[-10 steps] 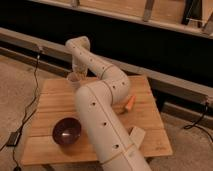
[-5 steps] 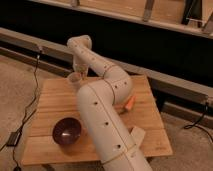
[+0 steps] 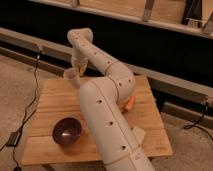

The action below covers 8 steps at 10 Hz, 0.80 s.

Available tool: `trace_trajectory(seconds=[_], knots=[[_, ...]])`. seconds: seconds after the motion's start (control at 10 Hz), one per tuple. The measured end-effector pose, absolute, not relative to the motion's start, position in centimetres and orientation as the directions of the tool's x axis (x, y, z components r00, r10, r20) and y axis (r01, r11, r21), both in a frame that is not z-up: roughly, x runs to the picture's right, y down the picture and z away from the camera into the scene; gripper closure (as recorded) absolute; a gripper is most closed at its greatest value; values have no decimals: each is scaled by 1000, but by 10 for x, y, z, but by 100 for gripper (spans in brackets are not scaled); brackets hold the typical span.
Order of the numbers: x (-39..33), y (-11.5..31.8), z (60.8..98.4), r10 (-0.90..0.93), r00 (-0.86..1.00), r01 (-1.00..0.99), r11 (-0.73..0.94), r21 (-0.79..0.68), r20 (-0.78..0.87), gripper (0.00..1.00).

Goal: Pick up the ceramic cup

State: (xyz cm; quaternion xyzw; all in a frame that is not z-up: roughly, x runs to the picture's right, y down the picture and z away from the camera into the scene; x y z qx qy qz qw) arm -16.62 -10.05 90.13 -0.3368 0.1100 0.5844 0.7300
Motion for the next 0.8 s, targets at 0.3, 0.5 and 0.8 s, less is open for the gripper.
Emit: trace_trajectory(seconds=[0.3,0.5,0.8], knots=[[-166,-109,882,786,293,-909,54,-413,-544,100],[-162,-113,874,790,294,-900,40,-434,-538,100],[-156,-113,872,788,293,-901,37,-433,-542,100]])
